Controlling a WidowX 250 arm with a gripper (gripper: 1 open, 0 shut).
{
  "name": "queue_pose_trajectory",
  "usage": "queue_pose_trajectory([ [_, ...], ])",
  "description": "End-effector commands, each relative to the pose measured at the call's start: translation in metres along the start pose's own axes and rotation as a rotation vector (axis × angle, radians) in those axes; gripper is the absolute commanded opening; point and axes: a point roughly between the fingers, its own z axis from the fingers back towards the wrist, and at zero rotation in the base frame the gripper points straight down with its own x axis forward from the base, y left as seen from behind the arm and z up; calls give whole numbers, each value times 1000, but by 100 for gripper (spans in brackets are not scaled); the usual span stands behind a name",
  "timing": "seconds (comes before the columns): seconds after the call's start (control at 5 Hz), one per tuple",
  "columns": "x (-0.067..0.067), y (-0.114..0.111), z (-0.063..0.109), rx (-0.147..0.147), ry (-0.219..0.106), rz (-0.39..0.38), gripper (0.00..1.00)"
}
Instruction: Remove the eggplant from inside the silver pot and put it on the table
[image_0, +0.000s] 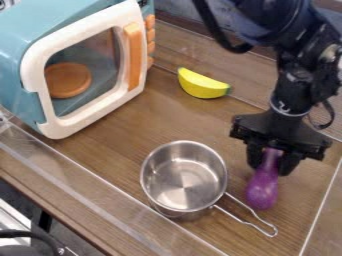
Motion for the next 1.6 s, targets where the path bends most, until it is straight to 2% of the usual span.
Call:
queue_pose_trajectory([
  [0.0,14,-9,16,-47,-68,-3,100],
  [0.4,12,-12,-4,-63,-64,-37,100],
  [0.8,18,-1,2,-92,-55,-215,100],
  [1.0,18,8,1,-81,-53,-203,100],
  [1.2,18,16,3,-69,-47,-192,0],
  [1.4,20,28,20,-54,-39,-197,0],
])
